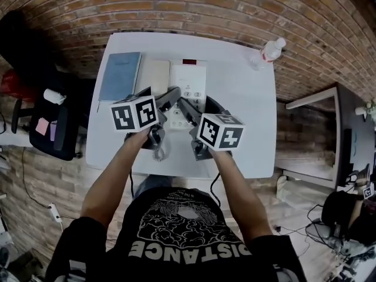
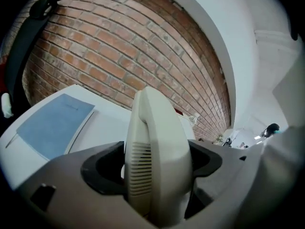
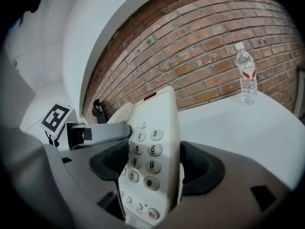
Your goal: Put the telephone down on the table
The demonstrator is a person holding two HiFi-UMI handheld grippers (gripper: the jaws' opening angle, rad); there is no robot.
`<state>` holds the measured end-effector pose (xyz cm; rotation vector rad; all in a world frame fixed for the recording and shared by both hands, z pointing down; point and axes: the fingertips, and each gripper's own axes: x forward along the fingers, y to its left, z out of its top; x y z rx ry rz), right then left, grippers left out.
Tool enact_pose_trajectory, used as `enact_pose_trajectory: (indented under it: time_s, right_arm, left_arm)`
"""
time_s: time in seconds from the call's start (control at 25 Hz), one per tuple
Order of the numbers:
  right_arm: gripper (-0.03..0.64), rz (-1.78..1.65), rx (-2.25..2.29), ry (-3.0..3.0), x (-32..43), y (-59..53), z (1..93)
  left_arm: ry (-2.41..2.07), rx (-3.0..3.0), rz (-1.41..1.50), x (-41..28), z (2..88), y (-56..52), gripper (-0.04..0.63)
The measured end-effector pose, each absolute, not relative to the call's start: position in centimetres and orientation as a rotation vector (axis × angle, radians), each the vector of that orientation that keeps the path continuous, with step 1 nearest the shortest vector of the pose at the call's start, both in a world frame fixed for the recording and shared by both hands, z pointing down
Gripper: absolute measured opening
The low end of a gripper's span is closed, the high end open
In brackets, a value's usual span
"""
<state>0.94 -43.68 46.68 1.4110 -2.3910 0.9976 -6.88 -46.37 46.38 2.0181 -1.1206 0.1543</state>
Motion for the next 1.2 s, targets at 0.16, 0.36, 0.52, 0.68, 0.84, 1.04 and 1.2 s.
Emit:
enact_pose_trajectory:
  time_s: [0.16, 0.36, 0.52, 0.68, 0.84, 1.04, 1.2]
  right_arm:
    - [0.332, 1.053, 1.447, -2.317, 1.3, -46.1, 49.0]
    - [0.331, 1.123, 1.461, -2.251, 1.6, -48.5, 51.6]
    - [0.331, 1.188, 1.476, -2.192, 1.6, -49.5, 53.7]
    - [0.331, 1.218, 1.47, -2.16, 1.5, -50.4, 55.4]
    - [0.332, 1.222, 1.453, -2.15, 1.6, -50.9, 56.3]
    - [0.333, 1.26, 1.432, -2.156, 1.0, -51.1, 57.2]
    - [0.333, 1.266, 1.445, -2.169, 0.9, -51.2, 57.2]
  left_arm:
    - [-1.058, 1.984, 0.194, -6.4, 49.0, -49.1, 0.396]
    - [-0.995, 1.935, 0.221, -6.1, 51.7, -51.8, 0.396]
    - [-0.971, 1.918, 0.271, -6.0, 53.6, -53.0, 0.396]
    - [-0.969, 1.891, 0.294, -6.1, 55.4, -53.7, 0.396]
    - [-0.987, 1.874, 0.305, -6.0, 56.4, -54.2, 0.396]
    - [-0.988, 1.881, 0.295, -6.5, 56.8, -54.5, 0.396]
    - [-0.971, 1.894, 0.278, -6.7, 56.6, -54.6, 0.396]
